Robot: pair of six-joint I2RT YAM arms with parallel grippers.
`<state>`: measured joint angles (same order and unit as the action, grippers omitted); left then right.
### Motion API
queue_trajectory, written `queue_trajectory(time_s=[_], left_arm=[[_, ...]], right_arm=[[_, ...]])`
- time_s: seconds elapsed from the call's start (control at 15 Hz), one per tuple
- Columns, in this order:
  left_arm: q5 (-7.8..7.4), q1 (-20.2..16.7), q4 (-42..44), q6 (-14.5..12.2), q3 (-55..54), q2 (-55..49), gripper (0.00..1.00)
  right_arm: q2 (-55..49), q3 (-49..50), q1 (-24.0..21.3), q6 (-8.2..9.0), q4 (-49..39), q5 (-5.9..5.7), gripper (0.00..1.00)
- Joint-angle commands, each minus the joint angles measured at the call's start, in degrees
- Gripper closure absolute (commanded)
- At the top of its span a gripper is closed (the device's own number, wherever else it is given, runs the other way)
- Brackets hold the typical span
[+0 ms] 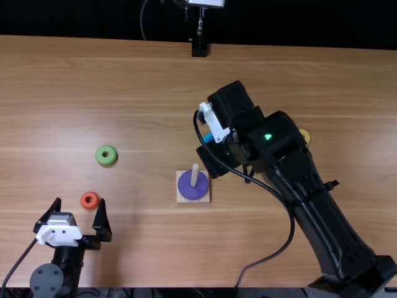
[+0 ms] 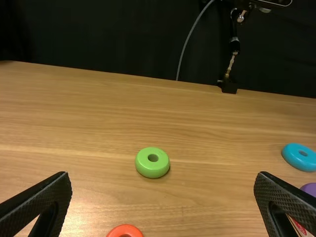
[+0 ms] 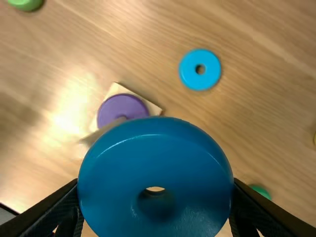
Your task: Build the Hanoi tower: stack the rings onto the peg from bottom to top in this color order: purple, dark blue, light blue, dark green, light green, yellow, orange.
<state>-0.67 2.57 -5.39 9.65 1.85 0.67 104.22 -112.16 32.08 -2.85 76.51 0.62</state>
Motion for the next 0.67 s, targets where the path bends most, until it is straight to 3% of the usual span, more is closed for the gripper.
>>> queue_trajectory(time_s=[0.0,0.33,0.6], left_arm=[[-0.92,-0.4,-0.1,-0.5,-1.8,-0.7,0.0],[-0.92,-0.4,-0.1,-0.5,-1.8,-0.7,0.0],[-0.92,-0.4,-0.1,-0.5,-1.8,-0.7,0.0]], right_arm=[[-1.8,-2.5,1.6,-0.52,0.1,0.43,1.0],[-1.7,-2.7,5.5,0.11,0.0,0.43,1.0],[-1.7,-2.2,6.0,0.32,0.0,0.43,1.0]])
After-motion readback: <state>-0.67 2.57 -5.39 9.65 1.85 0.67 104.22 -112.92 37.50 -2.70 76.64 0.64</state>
